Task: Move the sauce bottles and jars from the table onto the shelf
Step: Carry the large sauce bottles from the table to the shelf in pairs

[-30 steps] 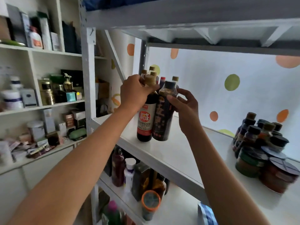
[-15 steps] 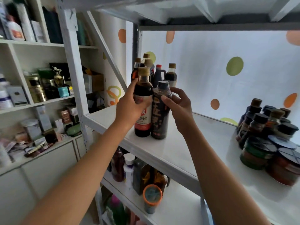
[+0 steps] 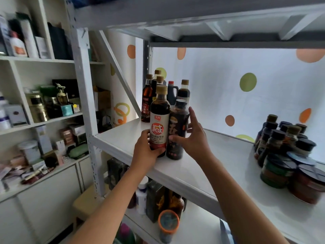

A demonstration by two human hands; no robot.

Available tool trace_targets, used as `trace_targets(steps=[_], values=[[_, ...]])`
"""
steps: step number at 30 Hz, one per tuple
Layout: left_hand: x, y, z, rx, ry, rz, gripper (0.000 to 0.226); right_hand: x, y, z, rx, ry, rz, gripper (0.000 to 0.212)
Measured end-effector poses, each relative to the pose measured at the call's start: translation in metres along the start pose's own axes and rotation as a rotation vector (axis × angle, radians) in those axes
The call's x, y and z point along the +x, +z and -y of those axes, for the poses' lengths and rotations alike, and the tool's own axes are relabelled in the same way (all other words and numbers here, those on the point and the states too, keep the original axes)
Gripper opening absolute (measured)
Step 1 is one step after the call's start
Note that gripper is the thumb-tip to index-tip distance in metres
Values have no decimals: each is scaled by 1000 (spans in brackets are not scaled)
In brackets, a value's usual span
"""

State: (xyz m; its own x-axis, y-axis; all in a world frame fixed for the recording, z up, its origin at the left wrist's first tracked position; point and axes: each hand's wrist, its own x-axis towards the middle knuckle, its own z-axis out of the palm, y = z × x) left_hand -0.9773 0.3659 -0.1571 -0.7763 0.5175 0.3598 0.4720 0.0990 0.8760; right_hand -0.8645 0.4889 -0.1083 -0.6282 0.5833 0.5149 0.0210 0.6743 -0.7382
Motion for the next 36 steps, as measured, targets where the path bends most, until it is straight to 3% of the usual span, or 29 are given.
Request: trace_targets(steps=[5,12,17,28,36], values=[[16,0,8,48,-1,-24,75,16,5,0,-10,86,24,105],[65,-14,26,148,20,-61,72,60,28,-19,-75,170,-46,60],[108,-12,47,167,-11,-130,71,98,47,-33,-113,196,-31,50],[177,-5,73,232,-43,-163,69,147,76,-63,-181,176,-81,46],[205,0,89,218,-4,-161,65,173,92,-77,-263,174,-75,58]])
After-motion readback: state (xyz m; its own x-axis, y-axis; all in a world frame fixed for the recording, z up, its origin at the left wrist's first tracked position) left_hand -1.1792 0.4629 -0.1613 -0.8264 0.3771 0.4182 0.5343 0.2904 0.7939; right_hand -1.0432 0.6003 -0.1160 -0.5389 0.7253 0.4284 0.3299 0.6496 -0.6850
